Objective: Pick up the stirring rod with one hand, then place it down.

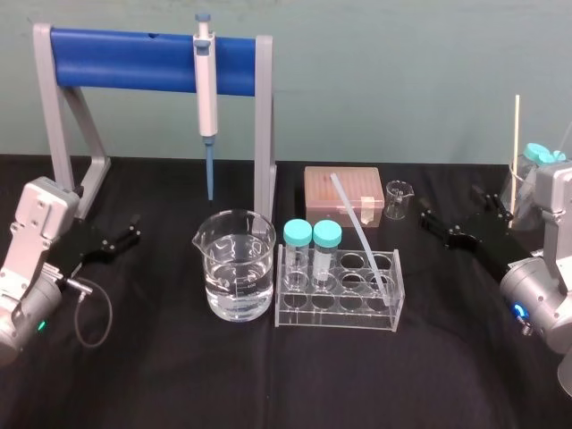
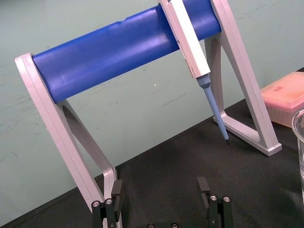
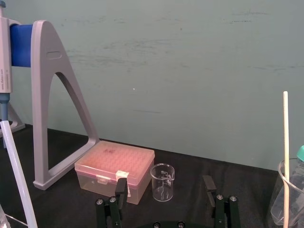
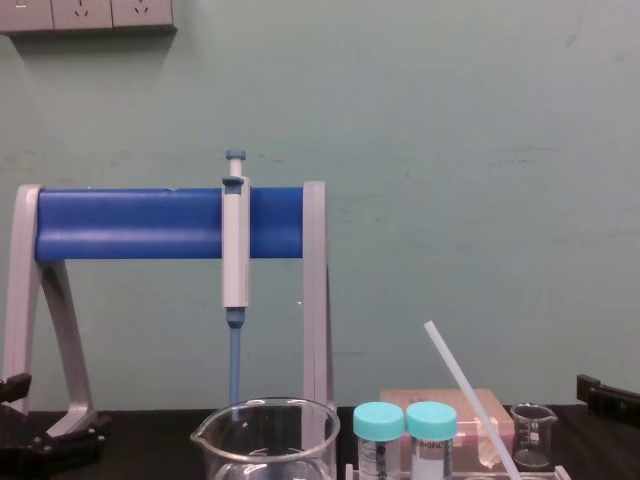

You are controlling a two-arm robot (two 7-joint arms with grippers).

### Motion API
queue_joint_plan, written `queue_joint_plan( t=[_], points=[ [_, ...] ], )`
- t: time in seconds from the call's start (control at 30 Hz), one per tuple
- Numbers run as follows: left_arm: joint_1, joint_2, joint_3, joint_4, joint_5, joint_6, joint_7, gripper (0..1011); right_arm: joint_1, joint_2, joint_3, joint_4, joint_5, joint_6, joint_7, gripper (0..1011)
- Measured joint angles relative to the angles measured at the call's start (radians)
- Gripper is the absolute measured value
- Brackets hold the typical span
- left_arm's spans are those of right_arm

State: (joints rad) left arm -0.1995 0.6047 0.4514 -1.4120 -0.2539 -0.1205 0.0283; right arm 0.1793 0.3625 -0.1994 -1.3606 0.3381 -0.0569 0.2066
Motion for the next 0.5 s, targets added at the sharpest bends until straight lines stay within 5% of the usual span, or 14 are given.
queue_joint_plan(
  t=[0.5],
  points=[
    [0.0, 0.0, 0.0, 0.0, 0.0, 0.0, 0.0, 1000, -0.002, 0.001, 0.002, -0.003, 0.002, -0.004, -0.003, 1000]
  ],
)
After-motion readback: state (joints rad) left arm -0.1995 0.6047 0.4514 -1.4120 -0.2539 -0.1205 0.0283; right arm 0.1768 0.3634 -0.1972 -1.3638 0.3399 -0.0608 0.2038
